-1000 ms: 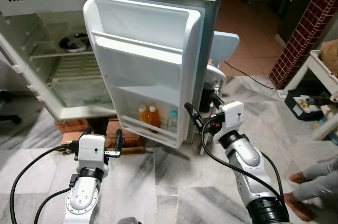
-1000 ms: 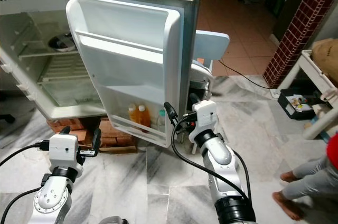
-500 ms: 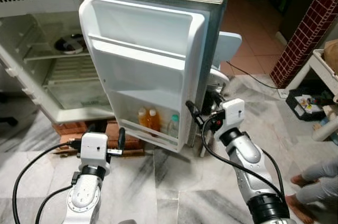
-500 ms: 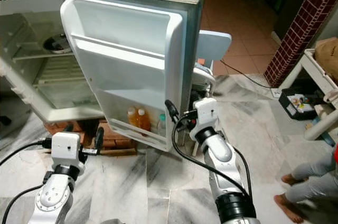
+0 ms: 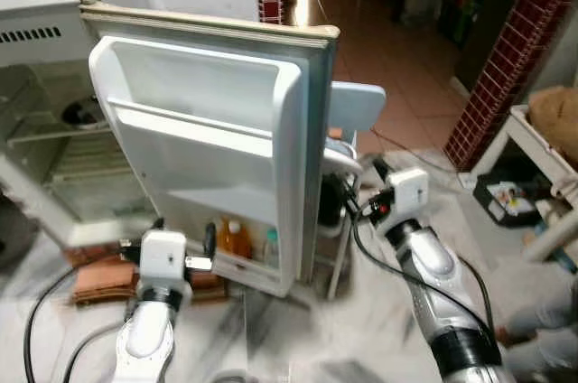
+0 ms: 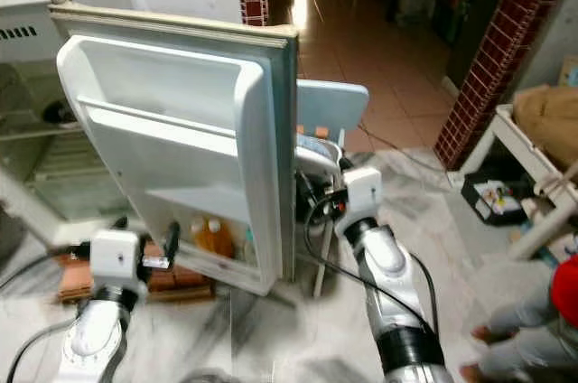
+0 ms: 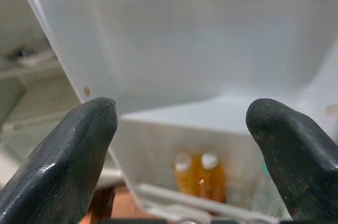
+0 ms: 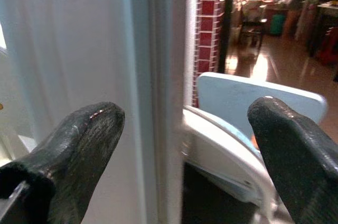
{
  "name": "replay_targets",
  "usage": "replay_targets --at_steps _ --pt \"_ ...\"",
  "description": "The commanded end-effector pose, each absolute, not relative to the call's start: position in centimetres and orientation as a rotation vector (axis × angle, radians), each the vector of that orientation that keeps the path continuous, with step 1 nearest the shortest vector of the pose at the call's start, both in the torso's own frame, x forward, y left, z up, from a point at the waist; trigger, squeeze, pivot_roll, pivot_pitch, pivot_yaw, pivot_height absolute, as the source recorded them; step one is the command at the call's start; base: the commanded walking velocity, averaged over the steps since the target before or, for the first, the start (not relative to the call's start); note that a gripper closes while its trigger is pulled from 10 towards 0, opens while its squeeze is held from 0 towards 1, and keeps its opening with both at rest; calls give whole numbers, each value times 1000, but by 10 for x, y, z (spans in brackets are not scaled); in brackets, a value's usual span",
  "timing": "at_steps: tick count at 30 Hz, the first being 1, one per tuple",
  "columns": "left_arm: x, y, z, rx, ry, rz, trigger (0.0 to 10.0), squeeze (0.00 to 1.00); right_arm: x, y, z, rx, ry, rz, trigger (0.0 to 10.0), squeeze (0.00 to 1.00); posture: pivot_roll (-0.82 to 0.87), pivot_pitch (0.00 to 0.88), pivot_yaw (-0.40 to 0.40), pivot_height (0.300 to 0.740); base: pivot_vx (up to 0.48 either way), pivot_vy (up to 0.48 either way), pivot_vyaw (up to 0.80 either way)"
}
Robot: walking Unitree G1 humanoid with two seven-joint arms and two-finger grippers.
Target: Restocking fridge
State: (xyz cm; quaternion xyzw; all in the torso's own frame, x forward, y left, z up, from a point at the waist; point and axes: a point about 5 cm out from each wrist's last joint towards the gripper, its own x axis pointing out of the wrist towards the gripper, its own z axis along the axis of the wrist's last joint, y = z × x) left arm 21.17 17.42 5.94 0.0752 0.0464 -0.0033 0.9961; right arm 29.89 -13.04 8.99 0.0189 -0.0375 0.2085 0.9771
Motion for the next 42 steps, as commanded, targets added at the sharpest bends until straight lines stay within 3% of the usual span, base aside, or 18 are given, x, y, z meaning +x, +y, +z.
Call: replay_targets --at_steps 1,5,11,18,32,36,40,42 --pt "213 175 60 160 94 4 10000 0 301 -130 92 25 -86 423 10000 0 26 44 8 740 0 0 0" --pt "209 180 55 182 146 23 10000 0 304 -130 94 15 -89 417 10000 0 56 46 10 740 0 0 0" --pt "179 192 21 215 337 5 10000 0 314 -125 99 18 -92 412 10000 0 55 54 4 740 0 0 0" --pt "154 187 10 219 409 -12 10000 0 336 -115 118 -17 -136 413 10000 0 67 56 2 740 0 0 0" --pt "169 179 17 279 355 -50 10000 0 350 -102 128 15 -166 419 10000 0 78 54 -6 740 0 0 560" --pt "171 179 16 279 364 -66 10000 0 346 -91 136 172 -171 544 10000 0 70 52 4 740 0 0 0" --pt "162 185 7 274 407 -40 10000 0 313 -68 157 443 -180 937 10000 0 71 53 4 740 0 0 0" --pt "160 186 6 270 413 -30 10000 0 303 -66 162 482 -177 1024 10000 0 76 56 0 740 0 0 0"
